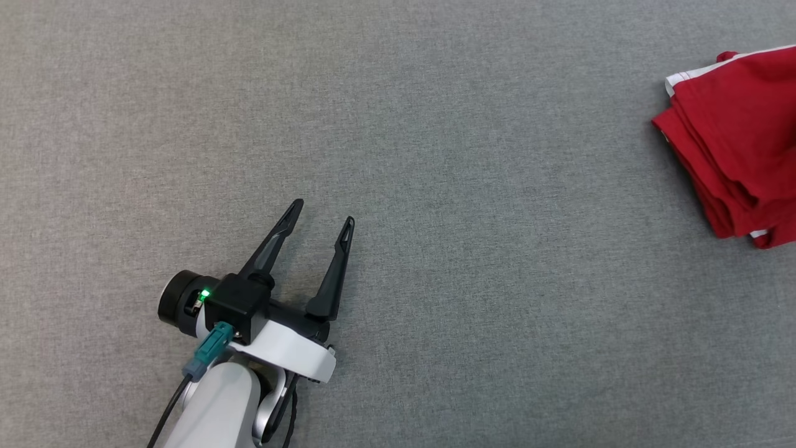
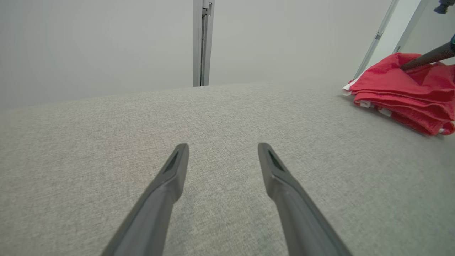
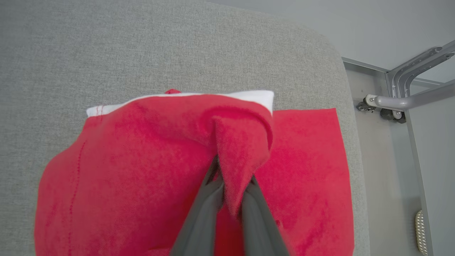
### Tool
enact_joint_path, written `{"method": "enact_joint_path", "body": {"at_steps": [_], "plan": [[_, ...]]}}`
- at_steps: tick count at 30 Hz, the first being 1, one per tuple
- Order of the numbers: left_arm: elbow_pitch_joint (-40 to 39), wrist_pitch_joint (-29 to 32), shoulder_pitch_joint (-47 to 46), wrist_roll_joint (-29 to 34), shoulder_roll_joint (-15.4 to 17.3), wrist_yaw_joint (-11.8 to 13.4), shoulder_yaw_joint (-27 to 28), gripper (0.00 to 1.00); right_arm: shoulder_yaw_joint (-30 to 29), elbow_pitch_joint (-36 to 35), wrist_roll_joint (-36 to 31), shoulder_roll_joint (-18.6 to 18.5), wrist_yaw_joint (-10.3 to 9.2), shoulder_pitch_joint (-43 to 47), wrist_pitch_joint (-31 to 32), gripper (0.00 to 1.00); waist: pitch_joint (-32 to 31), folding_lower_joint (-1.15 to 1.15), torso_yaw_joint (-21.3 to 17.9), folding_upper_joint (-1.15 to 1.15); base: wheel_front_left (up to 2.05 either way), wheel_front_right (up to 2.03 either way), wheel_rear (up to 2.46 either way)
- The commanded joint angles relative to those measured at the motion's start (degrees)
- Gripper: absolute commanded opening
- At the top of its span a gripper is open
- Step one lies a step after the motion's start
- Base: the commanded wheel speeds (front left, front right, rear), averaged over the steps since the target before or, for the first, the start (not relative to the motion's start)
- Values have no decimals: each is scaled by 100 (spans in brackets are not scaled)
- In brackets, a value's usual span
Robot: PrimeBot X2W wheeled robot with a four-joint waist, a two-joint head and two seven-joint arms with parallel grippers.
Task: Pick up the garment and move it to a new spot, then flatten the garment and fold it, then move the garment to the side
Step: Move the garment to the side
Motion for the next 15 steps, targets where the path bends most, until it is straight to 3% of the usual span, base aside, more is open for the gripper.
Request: {"method": "enact_joint_path", "body": {"at_steps": [1,2,10,15], "plan": [[-14,-21,-124,-34,24,29,7,100,8,36,-39,15,2,-63,-49,46,15,0,17,0,0,0,0],[-10,-21,-137,-38,21,36,4,100,13,157,-63,50,2,-79,-76,100,21,0,26,0,0,0,0],[49,-21,-83,-77,10,35,45,100,118,1054,-518,329,1,-206,-673,100,-186,0,-32,0,0,0,0],[39,-21,21,-113,8,55,120,100,41,1742,-831,728,1,-293,-1385,100,-514,0,-105,0,0,0,0]]}}
